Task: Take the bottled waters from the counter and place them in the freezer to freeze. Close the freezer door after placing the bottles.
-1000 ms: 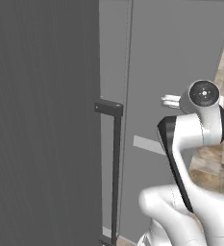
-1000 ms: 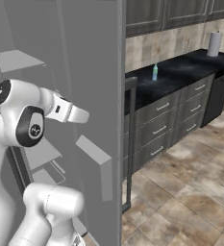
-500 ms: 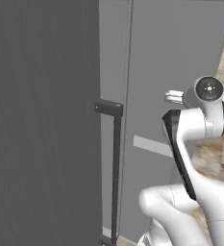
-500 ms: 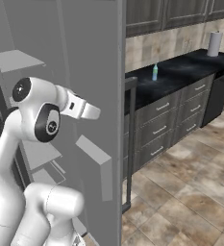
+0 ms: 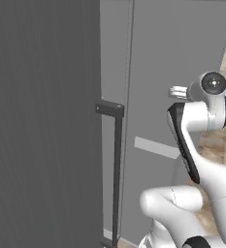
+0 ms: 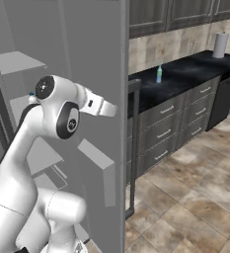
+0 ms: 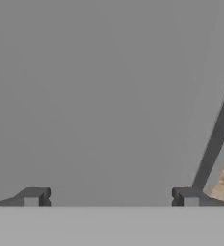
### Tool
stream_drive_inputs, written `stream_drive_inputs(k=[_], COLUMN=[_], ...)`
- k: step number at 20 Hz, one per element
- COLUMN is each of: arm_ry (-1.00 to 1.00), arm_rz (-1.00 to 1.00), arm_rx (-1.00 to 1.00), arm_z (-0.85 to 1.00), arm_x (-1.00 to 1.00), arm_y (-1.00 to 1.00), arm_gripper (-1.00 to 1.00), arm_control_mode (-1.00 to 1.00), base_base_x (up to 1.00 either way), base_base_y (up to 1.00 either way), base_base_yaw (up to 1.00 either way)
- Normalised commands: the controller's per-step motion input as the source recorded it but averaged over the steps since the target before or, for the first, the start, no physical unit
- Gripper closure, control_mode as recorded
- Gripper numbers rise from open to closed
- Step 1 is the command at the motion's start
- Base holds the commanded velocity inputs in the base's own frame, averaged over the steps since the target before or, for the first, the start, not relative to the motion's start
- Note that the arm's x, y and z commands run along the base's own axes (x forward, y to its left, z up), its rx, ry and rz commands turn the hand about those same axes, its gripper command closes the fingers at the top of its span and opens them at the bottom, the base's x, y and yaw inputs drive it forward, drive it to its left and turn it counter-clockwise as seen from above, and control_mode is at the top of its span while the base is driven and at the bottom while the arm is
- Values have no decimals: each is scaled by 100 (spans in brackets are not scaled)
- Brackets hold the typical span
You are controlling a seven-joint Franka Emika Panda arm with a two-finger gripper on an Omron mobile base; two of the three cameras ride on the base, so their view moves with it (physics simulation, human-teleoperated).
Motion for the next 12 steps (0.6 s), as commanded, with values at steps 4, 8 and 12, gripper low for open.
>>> stream_drive_inputs(k=[4, 8, 12], arm_ry=[0, 0, 0], arm_rz=[0, 0, 0], arm_rx=[0, 0, 0], arm_z=[0, -4, -7], arm_x=[36, 42, 45], arm_y=[-18, -17, -19], arm_gripper=[-100, -100, -100], arm_control_mode=[-100, -100, -100], base_base_x=[0, 0, 0], base_base_y=[0, 0, 0], base_base_yaw=[0, 0, 0])
